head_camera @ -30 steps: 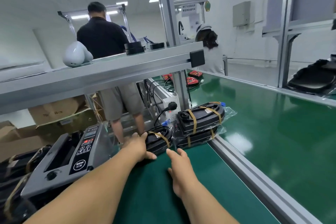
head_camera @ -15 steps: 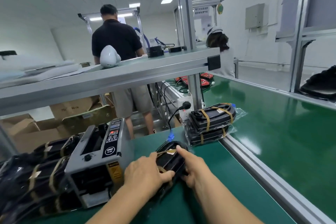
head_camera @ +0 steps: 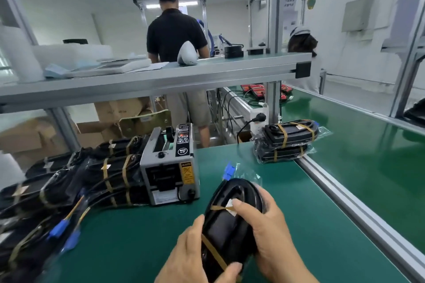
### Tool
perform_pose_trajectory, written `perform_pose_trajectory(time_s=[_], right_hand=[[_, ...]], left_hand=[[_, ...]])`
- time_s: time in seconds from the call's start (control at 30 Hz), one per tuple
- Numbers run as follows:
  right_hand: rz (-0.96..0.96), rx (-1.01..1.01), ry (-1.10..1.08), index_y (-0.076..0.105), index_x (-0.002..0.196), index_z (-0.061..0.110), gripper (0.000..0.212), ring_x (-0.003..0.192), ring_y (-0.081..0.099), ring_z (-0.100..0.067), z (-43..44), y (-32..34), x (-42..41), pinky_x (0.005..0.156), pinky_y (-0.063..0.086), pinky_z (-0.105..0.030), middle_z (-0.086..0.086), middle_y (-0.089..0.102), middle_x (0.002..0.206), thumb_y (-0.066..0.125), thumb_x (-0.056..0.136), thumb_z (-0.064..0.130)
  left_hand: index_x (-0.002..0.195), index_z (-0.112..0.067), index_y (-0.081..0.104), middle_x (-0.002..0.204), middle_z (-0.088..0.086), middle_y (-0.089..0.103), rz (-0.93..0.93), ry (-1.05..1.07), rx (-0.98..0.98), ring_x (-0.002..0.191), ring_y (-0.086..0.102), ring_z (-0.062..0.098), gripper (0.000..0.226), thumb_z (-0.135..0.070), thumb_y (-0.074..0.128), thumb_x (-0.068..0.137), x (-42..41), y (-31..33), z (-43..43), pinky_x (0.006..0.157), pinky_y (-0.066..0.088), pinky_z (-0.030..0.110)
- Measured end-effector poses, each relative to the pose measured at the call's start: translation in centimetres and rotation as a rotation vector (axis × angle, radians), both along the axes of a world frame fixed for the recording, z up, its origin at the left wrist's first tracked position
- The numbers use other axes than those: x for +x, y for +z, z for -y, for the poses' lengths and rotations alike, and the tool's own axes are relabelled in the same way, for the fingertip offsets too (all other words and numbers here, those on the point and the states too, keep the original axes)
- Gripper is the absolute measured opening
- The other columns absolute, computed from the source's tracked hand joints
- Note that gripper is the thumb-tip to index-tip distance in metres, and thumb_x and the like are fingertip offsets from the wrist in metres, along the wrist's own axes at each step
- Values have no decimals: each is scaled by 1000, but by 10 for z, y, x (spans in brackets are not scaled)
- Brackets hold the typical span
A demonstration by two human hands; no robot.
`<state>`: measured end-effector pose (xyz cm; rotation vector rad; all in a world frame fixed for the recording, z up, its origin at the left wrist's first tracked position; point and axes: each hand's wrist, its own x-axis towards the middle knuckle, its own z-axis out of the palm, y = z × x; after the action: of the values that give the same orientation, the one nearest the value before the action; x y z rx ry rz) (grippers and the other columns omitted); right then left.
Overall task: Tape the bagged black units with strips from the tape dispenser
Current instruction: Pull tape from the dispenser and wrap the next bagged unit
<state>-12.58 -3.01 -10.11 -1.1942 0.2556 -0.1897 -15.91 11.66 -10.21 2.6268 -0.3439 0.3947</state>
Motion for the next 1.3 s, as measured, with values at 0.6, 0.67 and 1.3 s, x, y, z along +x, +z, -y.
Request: perform_pose_trajectory(time_s=[0.6,0.67,1.3], right_hand=[[369,-608,345,45,124,61,76,115,63,1,-24,24,-57,92,48,-11,28,61,130,81,60,41],[369,-618,347,48,122,60,74,112,65,0,-25,24,-57,88,48,-9,27,63,129,81,60,40],[271,-365,162,64,122,38,65,92,72,-1,-24,25,-37,72,49,-4,21,74,104,84,65,15]], left_hand=[[92,-26,74,71,-1,65,-202,-22,-1250,55,53,7,29,-41,70,68,32,27,-66,55,48,20],[99,-19,71,73,1,66,-271,-33,-1338,54,52,7,36,-35,71,67,38,28,-69,51,48,18],[93,-9,69,67,-2,65,-569,351,-1454,52,50,5,21,-24,56,100,130,26,-69,42,41,16]])
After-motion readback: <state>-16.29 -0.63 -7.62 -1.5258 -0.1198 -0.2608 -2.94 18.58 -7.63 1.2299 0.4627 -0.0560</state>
